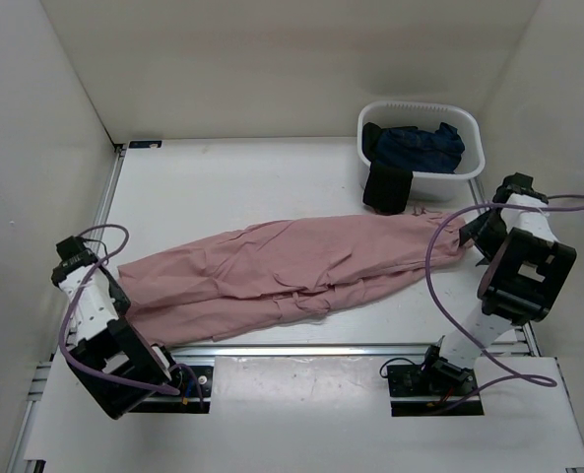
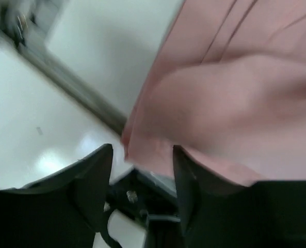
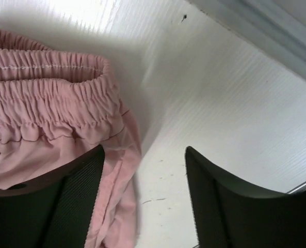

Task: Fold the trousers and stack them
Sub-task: Fold the trousers

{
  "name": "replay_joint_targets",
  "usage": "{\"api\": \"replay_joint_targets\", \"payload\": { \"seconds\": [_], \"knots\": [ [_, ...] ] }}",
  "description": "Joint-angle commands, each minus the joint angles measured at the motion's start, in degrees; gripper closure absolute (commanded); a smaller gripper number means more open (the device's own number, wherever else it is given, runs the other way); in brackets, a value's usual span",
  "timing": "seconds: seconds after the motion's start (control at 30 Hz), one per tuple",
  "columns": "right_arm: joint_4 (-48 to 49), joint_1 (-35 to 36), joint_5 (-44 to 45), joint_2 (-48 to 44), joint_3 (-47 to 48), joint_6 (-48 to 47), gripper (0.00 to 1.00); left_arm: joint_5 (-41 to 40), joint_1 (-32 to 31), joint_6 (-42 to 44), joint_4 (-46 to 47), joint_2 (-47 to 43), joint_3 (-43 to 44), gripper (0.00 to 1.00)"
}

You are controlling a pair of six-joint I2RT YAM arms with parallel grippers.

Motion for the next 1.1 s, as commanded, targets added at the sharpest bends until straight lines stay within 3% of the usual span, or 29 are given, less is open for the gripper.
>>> {"api": "replay_joint_targets", "payload": {
  "seconds": [0.0, 0.07, 0.17, 0.33, 0.43, 0.53, 0.63, 0.7, 0.93, 1.03, 1.07],
  "knots": [
    [0.92, -0.97, -0.32, -0.78, -0.94, -2.88, 0.29, -5.19, 0.38, -0.01, -6.33, -1.42, -2.97, 0.36],
    [0.92, 1.82, 0.38, -2.88, -0.94, -4.89, 0.28, -6.15, 0.38, -0.01, -9.92, -2.56, -3.59, 0.26],
    [-1.62, 9.36, 7.03, -6.13, 1.95, -7.79, 0.28, -7.39, 0.38, -0.01, -11.35, -2.56, -1.23, 0.22],
    [-10.58, 27.56, 24.70, -9.12, 9.87, -8.25, 0.25, -1.34, 0.38, -0.01, -18.46, 3.49, 19.05, 0.22],
    [-11.91, 41.87, 29.55, -10.80, 10.49, -4.82, 0.30, 1.40, 0.38, -0.01, -20.49, 9.64, 26.90, 0.22],
    [-4.93, 52.42, 23.97, -12.20, 7.95, -6.20, 0.31, 2.45, -2.34, -0.01, -20.49, 13.52, 25.60, 0.21],
    [3.09, 60.60, 4.87, -10.01, 6.36, -16.57, 0.24, 2.45, -3.13, -0.01, -18.92, 14.23, 19.56, 0.19],
    [4.70, 64.93, -0.30, -7.99, 6.36, -23.23, 0.20, 1.93, -3.13, -0.01, -15.94, 12.56, 15.42, 0.16],
    [6.02, 79.08, -5.50, -1.31, 7.76, -33.80, 0.20, 3.94, -3.13, -0.01, -11.44, 10.10, 3.27, 0.13],
    [7.16, 81.82, -5.50, 2.99, 9.69, -34.96, 0.20, 5.18, -3.13, -0.01, -9.86, 10.10, 0.99, 0.18],
    [7.16, 81.82, -3.59, 5.70, 11.26, -34.96, 0.20, 5.18, -3.13, -0.01, -9.16, 10.10, 0.37, 0.26]
  ]
}}
